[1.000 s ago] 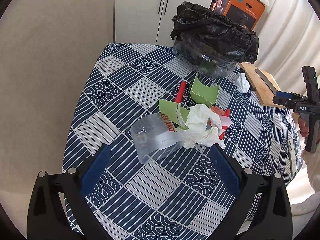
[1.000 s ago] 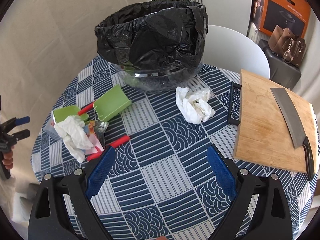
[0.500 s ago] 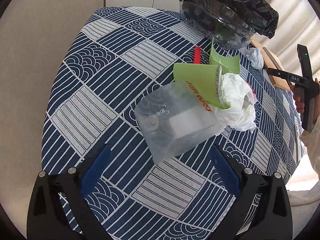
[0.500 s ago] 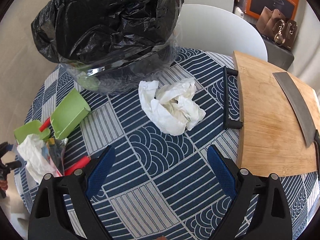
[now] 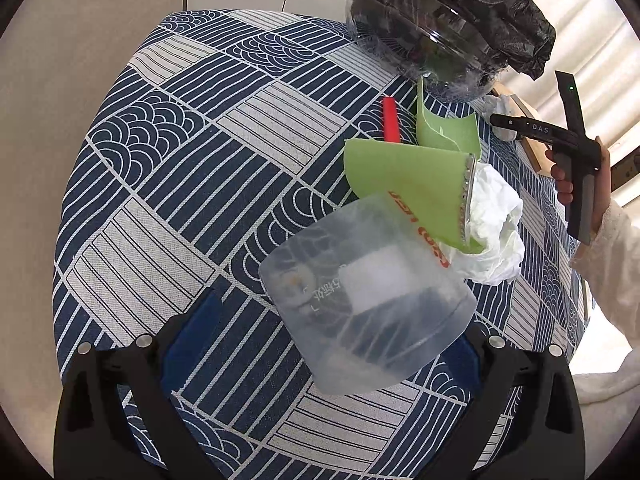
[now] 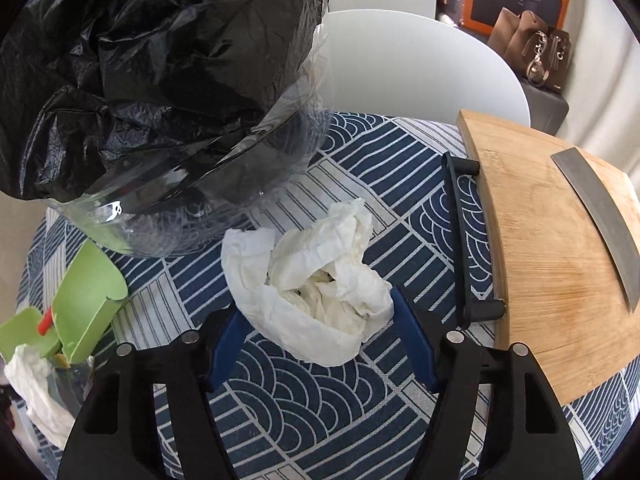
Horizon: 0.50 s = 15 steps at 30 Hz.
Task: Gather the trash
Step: 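Grasp the crumpled white tissue with the right gripper while the left gripper grasps the clear cup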
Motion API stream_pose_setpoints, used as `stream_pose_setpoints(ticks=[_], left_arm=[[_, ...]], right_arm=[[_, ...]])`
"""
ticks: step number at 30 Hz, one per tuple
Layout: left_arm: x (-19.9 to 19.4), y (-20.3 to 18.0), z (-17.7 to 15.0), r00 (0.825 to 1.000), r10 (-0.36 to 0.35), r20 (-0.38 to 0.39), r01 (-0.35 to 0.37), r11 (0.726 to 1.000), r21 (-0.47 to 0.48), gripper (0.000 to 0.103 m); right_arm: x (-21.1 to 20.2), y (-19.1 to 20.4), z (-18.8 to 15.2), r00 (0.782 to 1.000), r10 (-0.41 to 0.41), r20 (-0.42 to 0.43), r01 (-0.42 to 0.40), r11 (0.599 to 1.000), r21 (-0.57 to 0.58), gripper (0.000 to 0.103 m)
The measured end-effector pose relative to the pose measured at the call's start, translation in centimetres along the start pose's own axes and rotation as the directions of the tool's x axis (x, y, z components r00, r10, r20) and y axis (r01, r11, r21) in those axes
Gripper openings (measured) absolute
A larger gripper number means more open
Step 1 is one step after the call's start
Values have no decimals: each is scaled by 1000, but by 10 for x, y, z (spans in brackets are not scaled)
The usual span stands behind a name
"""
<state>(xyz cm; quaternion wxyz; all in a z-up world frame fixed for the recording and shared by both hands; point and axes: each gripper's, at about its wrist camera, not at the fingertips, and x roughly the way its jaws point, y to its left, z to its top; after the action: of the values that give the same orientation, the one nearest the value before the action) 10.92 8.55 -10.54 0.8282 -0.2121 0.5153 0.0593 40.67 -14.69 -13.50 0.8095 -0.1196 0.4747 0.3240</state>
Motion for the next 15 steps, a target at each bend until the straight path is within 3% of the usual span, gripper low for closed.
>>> stream_pose_setpoints(ticks=[5,13,15], left_arm=[[1,-4,4,1000,0,26,-1,999,39,97],[12,-10,11,998,35,42,-38,998,56,97],[10,-11,11,999,14,47,-17,998,59,83]], right_arm=[[-1,-17,5,998,57,-5,-56,993,108,34],[-12,-18,4,998,47,-33,-44,996,79,31],[-17,-20,0,999,33,-30,-30,996,84,31]])
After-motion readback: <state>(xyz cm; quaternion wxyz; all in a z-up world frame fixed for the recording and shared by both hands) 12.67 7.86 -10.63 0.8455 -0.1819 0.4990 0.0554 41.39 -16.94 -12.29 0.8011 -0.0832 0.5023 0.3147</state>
